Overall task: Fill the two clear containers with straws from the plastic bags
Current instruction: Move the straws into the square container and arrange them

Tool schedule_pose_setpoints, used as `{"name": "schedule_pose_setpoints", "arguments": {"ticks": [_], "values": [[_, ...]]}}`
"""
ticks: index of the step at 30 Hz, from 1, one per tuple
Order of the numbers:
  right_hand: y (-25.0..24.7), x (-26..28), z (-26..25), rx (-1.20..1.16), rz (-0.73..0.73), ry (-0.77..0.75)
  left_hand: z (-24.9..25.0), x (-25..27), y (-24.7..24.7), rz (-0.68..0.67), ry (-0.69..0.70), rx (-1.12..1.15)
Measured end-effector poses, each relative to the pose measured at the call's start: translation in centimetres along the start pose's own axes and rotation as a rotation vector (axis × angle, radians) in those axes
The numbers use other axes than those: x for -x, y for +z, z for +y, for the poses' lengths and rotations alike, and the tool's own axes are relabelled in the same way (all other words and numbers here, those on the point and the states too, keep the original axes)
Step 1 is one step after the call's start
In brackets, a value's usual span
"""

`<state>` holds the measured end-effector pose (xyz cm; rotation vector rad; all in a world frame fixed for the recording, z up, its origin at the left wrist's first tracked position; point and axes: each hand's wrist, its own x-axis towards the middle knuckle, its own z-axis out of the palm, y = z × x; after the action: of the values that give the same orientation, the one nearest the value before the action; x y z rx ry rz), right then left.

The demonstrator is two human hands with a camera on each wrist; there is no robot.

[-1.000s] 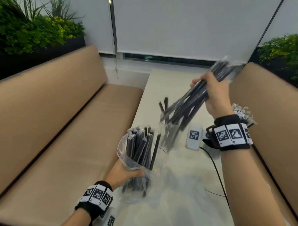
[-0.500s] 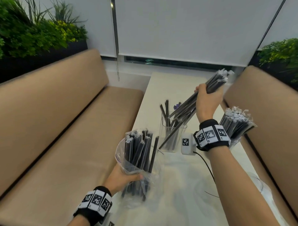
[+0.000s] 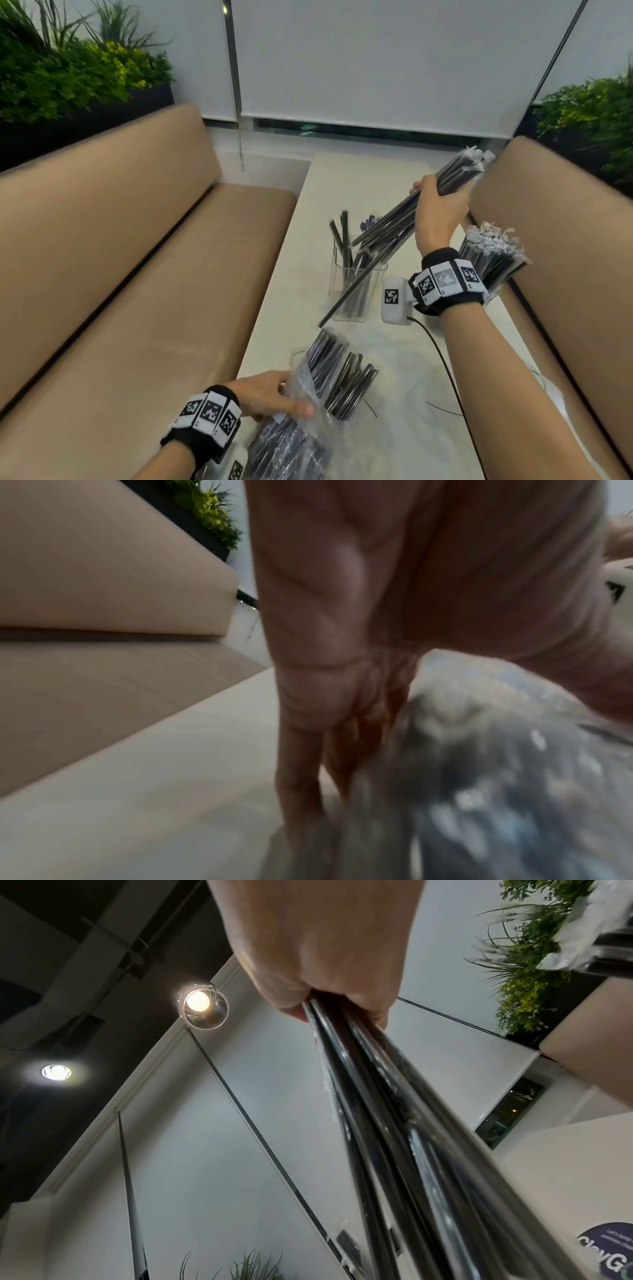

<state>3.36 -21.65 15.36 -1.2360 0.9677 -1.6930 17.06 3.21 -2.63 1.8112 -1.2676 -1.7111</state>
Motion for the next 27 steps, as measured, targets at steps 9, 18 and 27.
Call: {"name": "schedule_pose_setpoints", "arguments": {"ticks": [9,18,27], "values": [[0.3,-0.3,-0.3,0.019,-0.023,0.013,12.4,-2.5,-5.2,0.922,0.419,-0.341],[0.5,-1.4,-0.3,-0.004,-0.051,0.064,19.5,-7.0,-3.6,0.834,0.414,-0.603],[0.2,-4.5,-1.4,-0.139,0.011,0.052,21.4,2.5,-10.1,0.946,0.784,-0.023]]}}
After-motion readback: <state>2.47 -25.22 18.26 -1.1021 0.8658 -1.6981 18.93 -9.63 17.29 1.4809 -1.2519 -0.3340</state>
